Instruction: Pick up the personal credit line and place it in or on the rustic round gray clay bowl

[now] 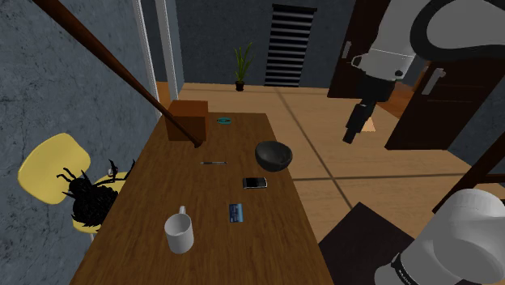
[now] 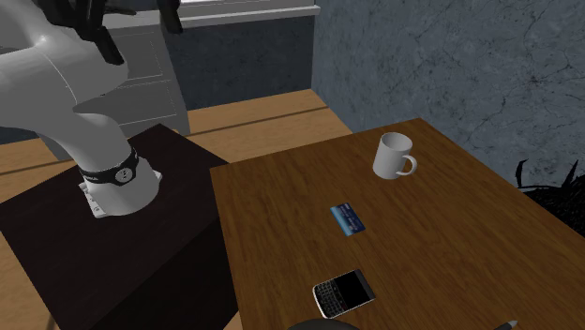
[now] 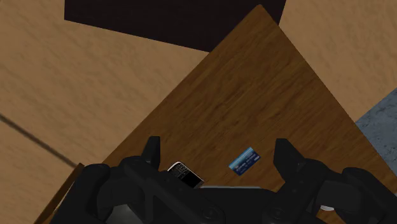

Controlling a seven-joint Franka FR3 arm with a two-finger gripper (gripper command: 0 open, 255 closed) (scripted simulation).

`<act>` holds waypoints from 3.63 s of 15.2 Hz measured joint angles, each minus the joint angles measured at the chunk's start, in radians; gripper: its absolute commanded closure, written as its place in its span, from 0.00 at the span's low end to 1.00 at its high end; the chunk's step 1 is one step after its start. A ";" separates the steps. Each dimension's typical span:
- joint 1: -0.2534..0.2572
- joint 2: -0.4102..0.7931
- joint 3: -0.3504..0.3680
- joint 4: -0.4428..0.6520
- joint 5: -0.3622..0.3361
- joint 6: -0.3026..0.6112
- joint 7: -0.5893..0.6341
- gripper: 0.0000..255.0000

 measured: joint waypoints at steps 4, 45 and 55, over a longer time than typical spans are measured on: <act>-0.001 0.068 0.039 -0.001 0.029 0.039 0.062 0.00; 0.071 1.472 0.223 0.610 0.200 0.431 0.837 0.00; 0.073 1.478 0.224 0.599 0.201 0.449 0.834 1.00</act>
